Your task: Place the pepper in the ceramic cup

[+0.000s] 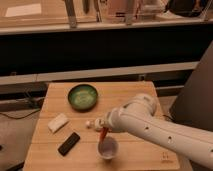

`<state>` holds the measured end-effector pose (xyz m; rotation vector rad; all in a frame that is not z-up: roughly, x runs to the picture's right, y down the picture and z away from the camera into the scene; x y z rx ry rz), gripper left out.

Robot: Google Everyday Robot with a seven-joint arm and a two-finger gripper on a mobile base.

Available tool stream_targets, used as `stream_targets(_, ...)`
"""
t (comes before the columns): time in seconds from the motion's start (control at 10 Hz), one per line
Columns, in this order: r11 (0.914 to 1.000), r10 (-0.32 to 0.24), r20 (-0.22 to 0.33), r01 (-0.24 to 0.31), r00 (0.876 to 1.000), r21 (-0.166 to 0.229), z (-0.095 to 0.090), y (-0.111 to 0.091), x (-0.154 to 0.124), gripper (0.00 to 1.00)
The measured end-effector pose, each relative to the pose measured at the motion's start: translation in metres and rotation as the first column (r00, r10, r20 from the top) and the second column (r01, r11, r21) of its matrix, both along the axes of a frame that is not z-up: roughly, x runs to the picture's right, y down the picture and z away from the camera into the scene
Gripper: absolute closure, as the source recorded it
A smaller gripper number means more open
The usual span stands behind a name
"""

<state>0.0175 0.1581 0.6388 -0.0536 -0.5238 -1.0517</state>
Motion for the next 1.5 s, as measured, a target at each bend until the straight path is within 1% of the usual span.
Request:
stream_targets(0.2,0.9999,0.007,0.016,-0.007,1.000,0.008,0.000,0.001,0.004,0.99)
stream_targets(0.4,0.9999,0.013,0.018,-0.014,1.000,0.009,0.001,0.002,0.004,0.99)
stream_targets(0.5,0.9997,0.024,0.010,-0.024,1.000,-0.002,0.002,0.004,0.005,0.99)
stream_targets(0.8,0.9951,0.066,-0.001,-0.066,0.998,-0.074,0.003,0.008,0.006,0.99)
stream_targets(0.9,0.9864,0.098,0.001,-0.097,0.995,-0.133,0.004,0.010,0.007,0.99)
stream_targets(1.0,0.9785,0.112,0.010,-0.109,0.994,-0.175,0.003,0.011,0.006,0.99)
stream_targets(1.1,0.9730,0.123,0.013,-0.118,0.992,-0.199,0.002,0.011,0.006,0.99)
stream_targets(1.3,0.9547,0.157,0.024,-0.146,0.987,-0.259,-0.001,0.014,0.007,0.99)
stream_targets(1.5,0.9378,0.181,0.041,-0.160,0.983,-0.308,-0.002,0.017,0.005,0.99)
